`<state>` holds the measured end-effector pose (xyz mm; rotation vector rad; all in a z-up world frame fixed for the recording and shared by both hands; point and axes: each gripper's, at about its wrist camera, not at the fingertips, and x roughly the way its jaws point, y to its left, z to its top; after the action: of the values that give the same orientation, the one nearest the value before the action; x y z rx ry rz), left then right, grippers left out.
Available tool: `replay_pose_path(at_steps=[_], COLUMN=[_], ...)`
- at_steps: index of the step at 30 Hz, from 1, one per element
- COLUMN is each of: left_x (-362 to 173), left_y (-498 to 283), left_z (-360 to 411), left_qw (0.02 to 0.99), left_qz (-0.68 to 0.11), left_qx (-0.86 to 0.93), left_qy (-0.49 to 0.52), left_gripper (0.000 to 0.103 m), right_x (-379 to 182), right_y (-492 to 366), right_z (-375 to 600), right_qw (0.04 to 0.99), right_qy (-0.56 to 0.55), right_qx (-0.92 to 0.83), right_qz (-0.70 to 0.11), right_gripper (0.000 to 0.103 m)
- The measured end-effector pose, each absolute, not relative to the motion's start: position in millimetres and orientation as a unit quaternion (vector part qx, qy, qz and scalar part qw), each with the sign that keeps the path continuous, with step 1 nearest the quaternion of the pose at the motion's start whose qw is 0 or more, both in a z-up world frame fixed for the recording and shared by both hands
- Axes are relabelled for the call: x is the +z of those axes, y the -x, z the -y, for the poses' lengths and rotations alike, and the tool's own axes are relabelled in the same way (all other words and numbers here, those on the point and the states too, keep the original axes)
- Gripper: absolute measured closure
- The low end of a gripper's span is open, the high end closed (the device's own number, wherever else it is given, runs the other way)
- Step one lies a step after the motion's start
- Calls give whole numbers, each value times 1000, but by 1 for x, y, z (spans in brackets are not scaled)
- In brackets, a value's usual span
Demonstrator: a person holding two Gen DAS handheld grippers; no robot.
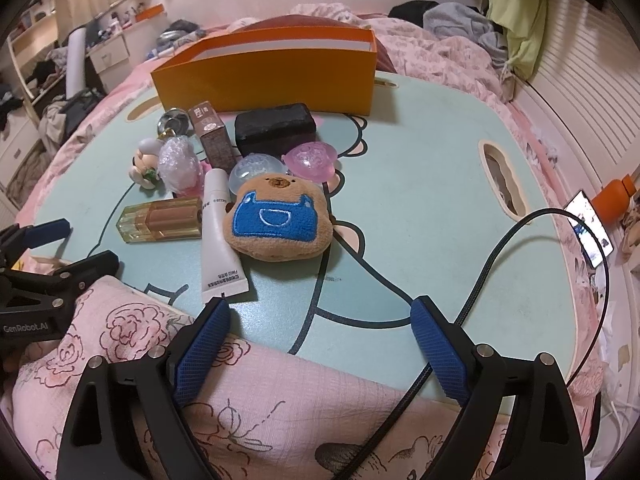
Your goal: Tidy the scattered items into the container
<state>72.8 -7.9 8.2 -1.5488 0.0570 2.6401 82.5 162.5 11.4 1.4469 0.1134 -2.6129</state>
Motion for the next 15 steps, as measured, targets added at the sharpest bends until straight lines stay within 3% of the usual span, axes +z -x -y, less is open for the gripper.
replay_pose_path(at_steps=[15], left_x=[6], left_y=[-73], left_z=[9], left_qw=[33], left_qz=[-17], left_qx=[861], left_qy=[508], left_gripper=[1], right_x=[8], right_y=[-77], right_z=[-162], right_qw=[74], right_qy=[-485], right_qx=[-870], right_qz=[-38], right_gripper=[9])
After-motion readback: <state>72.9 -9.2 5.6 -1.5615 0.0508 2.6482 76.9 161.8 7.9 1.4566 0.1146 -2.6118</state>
